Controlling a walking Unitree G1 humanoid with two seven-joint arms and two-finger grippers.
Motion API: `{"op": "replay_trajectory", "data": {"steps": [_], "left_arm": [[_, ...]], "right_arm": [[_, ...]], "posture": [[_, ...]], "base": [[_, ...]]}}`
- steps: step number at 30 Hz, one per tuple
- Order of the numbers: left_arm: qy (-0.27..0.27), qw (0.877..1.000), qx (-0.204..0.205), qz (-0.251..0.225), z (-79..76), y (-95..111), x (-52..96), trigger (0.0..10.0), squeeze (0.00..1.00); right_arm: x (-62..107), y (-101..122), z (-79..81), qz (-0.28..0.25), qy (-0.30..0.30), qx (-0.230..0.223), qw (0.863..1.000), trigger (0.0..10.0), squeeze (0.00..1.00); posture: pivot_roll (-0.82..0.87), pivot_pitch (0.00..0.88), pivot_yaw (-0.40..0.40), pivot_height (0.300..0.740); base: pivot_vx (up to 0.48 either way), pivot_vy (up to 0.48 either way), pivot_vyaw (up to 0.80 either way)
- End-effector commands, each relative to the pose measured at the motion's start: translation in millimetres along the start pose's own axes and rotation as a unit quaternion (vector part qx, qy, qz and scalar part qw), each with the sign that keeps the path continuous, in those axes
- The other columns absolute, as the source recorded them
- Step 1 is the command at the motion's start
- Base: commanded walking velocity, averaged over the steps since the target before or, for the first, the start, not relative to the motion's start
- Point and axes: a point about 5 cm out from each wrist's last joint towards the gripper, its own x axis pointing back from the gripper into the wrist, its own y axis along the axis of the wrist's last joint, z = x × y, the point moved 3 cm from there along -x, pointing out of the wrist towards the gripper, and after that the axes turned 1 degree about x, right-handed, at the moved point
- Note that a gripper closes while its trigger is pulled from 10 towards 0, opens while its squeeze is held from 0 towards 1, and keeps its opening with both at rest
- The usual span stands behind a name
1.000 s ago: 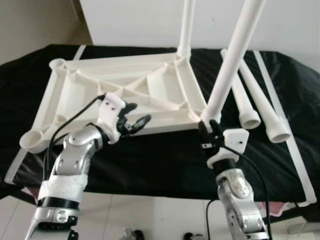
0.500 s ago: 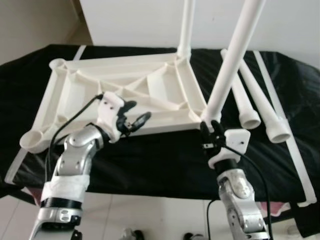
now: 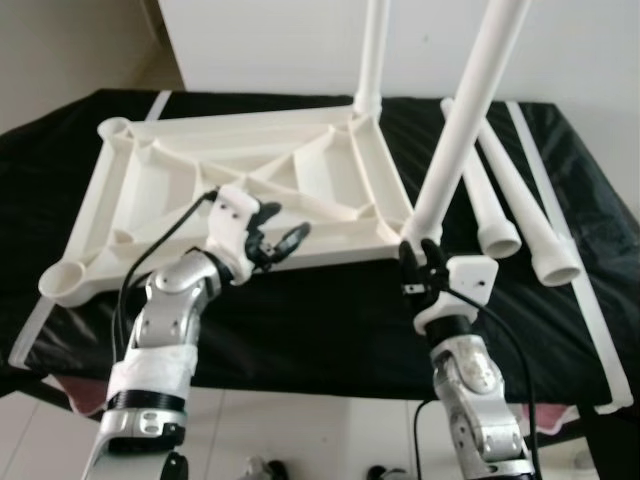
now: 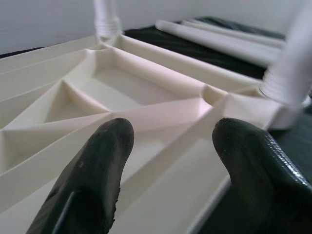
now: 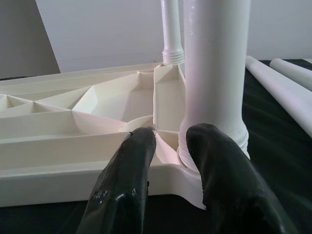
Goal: Building children table
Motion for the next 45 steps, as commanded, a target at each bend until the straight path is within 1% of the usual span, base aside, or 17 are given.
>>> {"op": "replay_trajectory", "data": {"steps": [1, 3, 8, 15, 22, 26, 27, 28, 29, 30, 31, 32, 42, 45], "left_arm": [[0.239, 0.971, 0.011, -0.004, 36.2, -3, 9.5, 10.0, 1.0], [0.242, 0.97, 0.006, -0.005, 34.6, -4, 9.7, 10.0, 1.0], [0.249, 0.968, 0.01, -0.008, 34.7, -4, 10.0, 10.0, 1.0], [0.257, 0.966, 0.0, -0.013, 36.7, -2, 9.7, 10.0, 1.0], [0.269, 0.963, 0.0, -0.017, 35.3, -2, 8.6, 10.0, 1.0], [0.268, 0.963, 0.002, -0.019, 33.9, -3, 8.6, 10.0, 1.0], [0.261, 0.965, -0.004, -0.021, 32.4, -1, 8.3, 8.4, 1.0], [0.261, 0.965, -0.004, -0.021, 32.4, -1, 8.3, 8.4, 1.0], [0.261, 0.965, -0.009, -0.023, 32.3, 0, 8.4, 6.8, 1.0], [0.261, 0.965, -0.012, -0.027, 32.3, 1, 8.7, 3.2, 0.86], [0.261, 0.965, -0.012, -0.027, 32.3, 1, 8.7, 3.2, 0.86], [0.264, 0.964, -0.013, -0.029, 33.0, 1, 9.1, 0.0, 0.0], [0.268, 0.962, -0.016, -0.038, 36.1, 4, 10.6, 0.0, 0.0], [0.273, 0.959, -0.024, -0.068, 38.0, 14, 12.8, 0.0, 0.0]], "right_arm": [[0.2, -3, 0.1, 0.002, -0.002, 0.002, 1.0, 10.0, 0.0], [-2.3, -2, -1.4, 0.0, -0.005, 0.005, 1.0, 10.0, 0.0], [-4.0, -1, -3.4, -0.001, -0.009, 0.009, 1.0, 10.0, 0.0], [-9.6, 0, -7.1, -0.005, -0.021, 0.012, 1.0, 10.0, 0.0], [-10.6, 0, -7.5, -0.006, -0.024, 0.012, 1.0, 10.0, 0.0], [-11.1, 0, -8.5, -0.006, -0.025, 0.014, 1.0, 10.0, 0.0], [-11.5, 0, -9.2, -0.006, -0.026, 0.014, 1.0, 10.0, 0.0], [-11.5, 0, -9.2, -0.006, -0.026, 0.014, 1.0, 10.0, 0.0], [-11.5, 0, -9.3, -0.006, -0.026, 0.015, 1.0, 10.0, 0.0], [-11.7, -1, -9.4, -0.006, -0.027, 0.014, 1.0, 10.0, 0.0], [-11.7, -1, -9.4, -0.006, -0.027, 0.014, 1.0, 10.0, 0.0], [-12.0, -1, -9.4, -0.006, -0.027, 0.014, 1.0, 10.0, 0.0], [-12.9, -2, -9.5, -0.008, -0.027, 0.014, 1.0, 10.0, 0.0], [-13.5, -1, -9.7, -0.009, -0.027, 0.014, 1.0, 10.0, 0.0]], "posture": [[-0.08, 0.145, 0.028, 0.74], [-0.08, 0.146, 0.029, 0.74], [-0.08, 0.149, 0.03, 0.74], [-0.08, 0.149, 0.028, 0.74], [-0.08, 0.147, 0.026, 0.74], [-0.08, 0.147, 0.025, 0.74], [-0.08, 0.146, 0.025, 0.74], [-0.08, 0.146, 0.025, 0.74], [-0.08, 0.146, 0.024, 0.74], [-0.08, 0.144, 0.025, 0.74], [-0.08, 0.144, 0.025, 0.74], [-0.08, 0.143, 0.025, 0.74], [-0.08, 0.133, 0.024, 0.74], [-0.08, 0.131, 0.023, 0.74]], "base": [[0.0, 0.0, 0.0], [0.0, 0.0, 0.0], [0.0, 0.0, 0.0], [0.0, 0.0, 0.0], [0.0, 0.0, 0.0], [0.0, 0.0, 0.0], [0.0, 0.0, 0.0], [0.0, 0.0, 0.0], [0.0, 0.0, 0.0], [0.0, 0.0, 0.0], [0.0, 0.0, 0.0], [0.0, 0.0, 0.0], [0.0, 0.0, 0.0], [0.0, 0.0, 0.0]]}}
